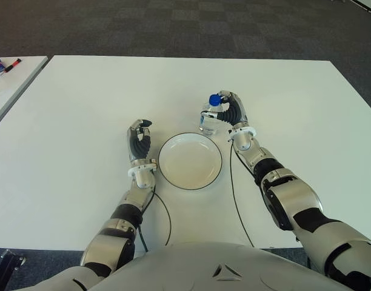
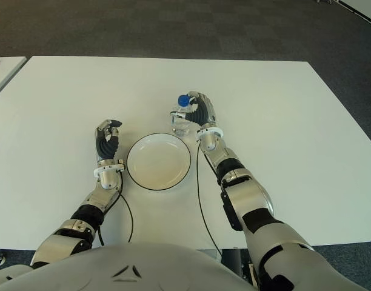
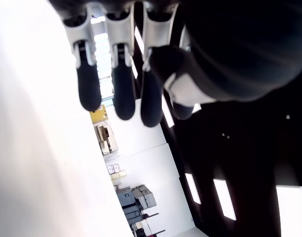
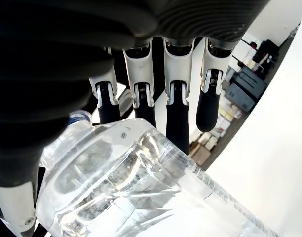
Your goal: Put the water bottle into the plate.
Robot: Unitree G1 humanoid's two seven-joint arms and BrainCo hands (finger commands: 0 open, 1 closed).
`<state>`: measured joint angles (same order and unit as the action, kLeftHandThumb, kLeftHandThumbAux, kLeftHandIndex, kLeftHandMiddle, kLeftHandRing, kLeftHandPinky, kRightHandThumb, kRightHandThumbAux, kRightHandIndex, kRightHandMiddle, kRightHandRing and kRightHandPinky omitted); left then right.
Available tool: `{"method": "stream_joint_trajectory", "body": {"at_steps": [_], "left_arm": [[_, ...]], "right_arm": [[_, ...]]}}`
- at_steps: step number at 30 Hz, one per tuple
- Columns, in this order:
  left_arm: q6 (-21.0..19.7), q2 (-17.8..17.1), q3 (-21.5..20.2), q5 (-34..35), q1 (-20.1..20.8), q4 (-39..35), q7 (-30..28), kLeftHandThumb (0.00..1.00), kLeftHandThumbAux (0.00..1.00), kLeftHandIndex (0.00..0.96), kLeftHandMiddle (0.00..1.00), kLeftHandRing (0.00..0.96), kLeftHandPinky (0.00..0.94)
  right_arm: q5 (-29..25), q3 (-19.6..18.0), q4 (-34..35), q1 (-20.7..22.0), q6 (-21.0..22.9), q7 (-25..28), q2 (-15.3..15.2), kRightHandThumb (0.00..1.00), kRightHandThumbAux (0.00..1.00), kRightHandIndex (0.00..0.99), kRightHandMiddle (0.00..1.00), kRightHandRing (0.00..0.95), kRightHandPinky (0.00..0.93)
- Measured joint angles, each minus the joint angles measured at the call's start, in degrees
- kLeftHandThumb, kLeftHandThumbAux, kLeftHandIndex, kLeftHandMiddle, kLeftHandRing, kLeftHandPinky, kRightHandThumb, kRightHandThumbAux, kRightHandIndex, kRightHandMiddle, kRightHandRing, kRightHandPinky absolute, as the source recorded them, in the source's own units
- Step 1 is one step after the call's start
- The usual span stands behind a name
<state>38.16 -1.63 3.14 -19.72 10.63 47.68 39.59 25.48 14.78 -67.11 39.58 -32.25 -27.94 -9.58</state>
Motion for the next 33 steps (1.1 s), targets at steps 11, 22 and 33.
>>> {"method": "stream_joint_trajectory", "body": {"at_steps": [11,22,33], "left_arm": [[0.18,-0.11,0.09,-0.24,0.37,0.54,0.85,0.841,0.672,0.452,0.428,0.369,0.388],[0.18,-0.21,0.13,-0.67,0.62,0.87,1.27,0.840,0.673,0.456,0.422,0.355,0.383],[-0.42,-0.27,0.19,-1.27,0.89,1.21,2.39,0.840,0.673,0.460,0.420,0.355,0.392]], "right_arm": [[-0.14,-0.05,-0.08,-0.02,0.81,-0.18,0.20,0.841,0.677,0.421,0.481,0.568,0.644],[-0.29,-0.11,-0.17,-0.10,1.17,0.09,0.29,0.838,0.679,0.399,0.507,0.588,0.640],[-0.45,-0.27,-0.20,-0.22,1.13,-0.25,0.37,0.837,0.680,0.392,0.527,0.606,0.659]]}}
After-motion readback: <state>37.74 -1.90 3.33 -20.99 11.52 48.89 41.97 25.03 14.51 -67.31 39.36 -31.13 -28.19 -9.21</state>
